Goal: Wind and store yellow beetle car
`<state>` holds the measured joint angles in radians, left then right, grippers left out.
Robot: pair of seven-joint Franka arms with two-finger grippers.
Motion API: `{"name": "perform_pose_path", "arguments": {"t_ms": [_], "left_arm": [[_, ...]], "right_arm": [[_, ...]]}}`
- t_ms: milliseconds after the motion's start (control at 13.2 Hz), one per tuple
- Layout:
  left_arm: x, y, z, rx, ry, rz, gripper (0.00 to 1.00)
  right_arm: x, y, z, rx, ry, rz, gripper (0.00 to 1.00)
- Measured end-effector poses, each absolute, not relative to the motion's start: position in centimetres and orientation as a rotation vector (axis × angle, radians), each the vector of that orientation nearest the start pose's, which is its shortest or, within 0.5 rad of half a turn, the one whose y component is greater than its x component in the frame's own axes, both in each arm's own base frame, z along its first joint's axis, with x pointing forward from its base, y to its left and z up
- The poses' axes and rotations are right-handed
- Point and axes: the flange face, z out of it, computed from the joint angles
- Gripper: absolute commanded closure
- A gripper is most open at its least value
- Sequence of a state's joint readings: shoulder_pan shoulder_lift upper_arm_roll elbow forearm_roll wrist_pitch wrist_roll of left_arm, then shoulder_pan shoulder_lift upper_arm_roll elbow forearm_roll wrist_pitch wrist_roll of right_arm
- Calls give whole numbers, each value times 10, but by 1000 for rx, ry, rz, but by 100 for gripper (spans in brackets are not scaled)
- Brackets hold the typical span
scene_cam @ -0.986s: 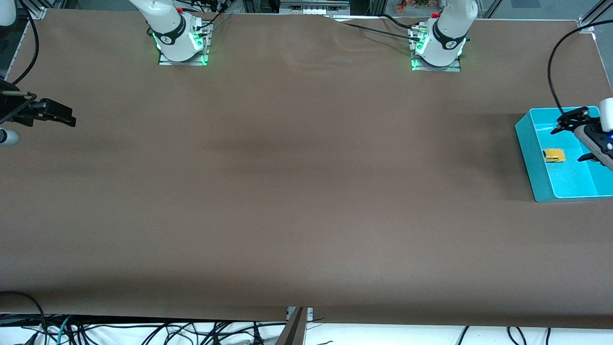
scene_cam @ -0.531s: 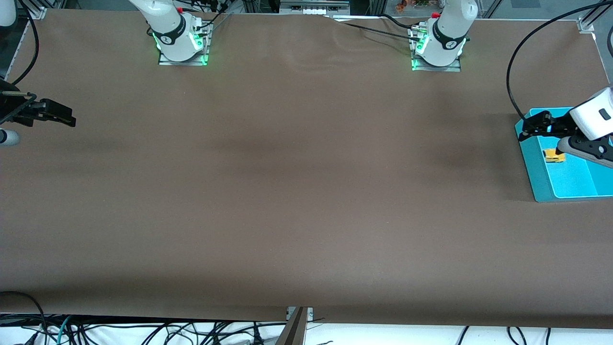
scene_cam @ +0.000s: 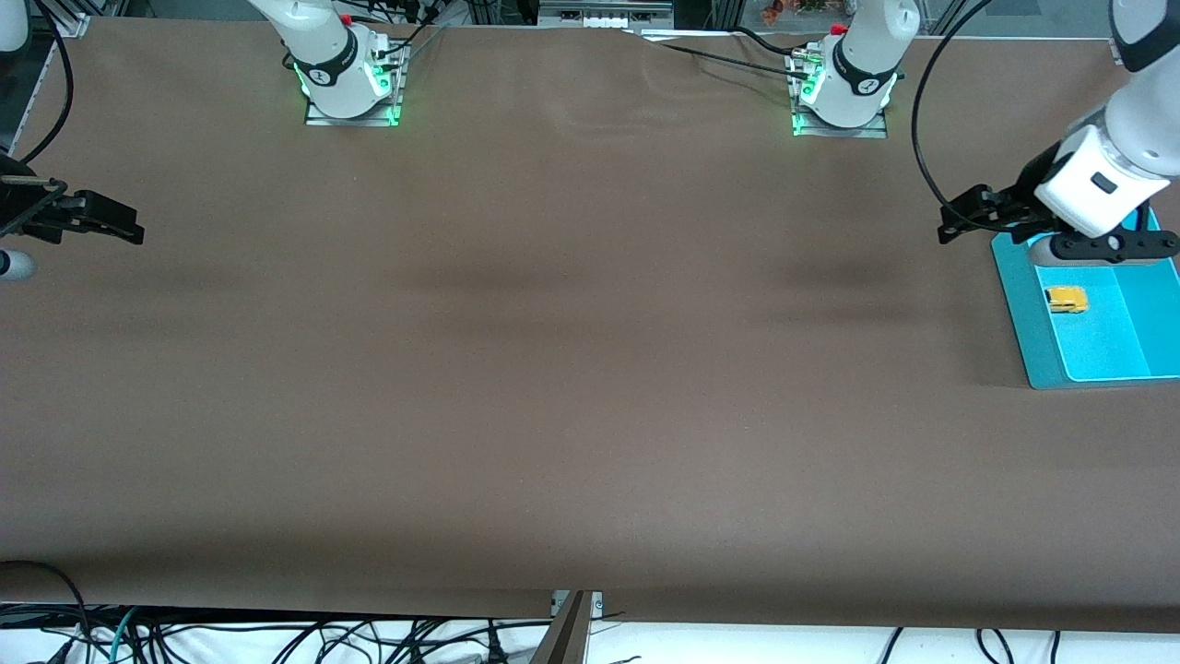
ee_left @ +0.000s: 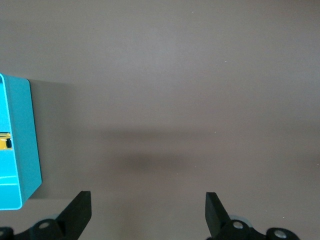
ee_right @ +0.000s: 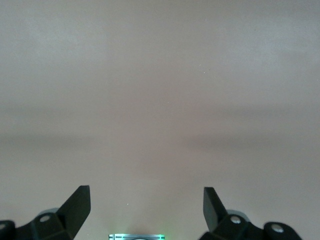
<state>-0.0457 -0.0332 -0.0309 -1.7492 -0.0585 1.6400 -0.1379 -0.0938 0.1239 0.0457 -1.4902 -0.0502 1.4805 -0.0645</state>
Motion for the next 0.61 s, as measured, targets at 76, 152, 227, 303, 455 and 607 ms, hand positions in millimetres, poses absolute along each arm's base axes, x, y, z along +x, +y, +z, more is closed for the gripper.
{"name": "perform_pose_path", "arguments": {"t_ms": [76,152,227,303,455,607], "left_arm": [[540,-51,563,-3172,-115,144,0],[539,-52,562,-3157,-144,161,0],[538,-52,562,-3152,-177,173,0],[538,-51,562,-3150,-195,175,0],[538,-47,562,-3150,-206,174,0],[539,-39,562,-3153,-232,175,0]], "right_arm": [[580,-36,585,-3171,-23,216,0],[580,-36,585,-3171,-23,216,0],[580,-36,585,-3171,-23,216,0],[580,-36,585,-3171,-23,216,0],[580,-36,584,-3171,-23,216,0],[580,-36,584,-3171,-23,216,0]]}}
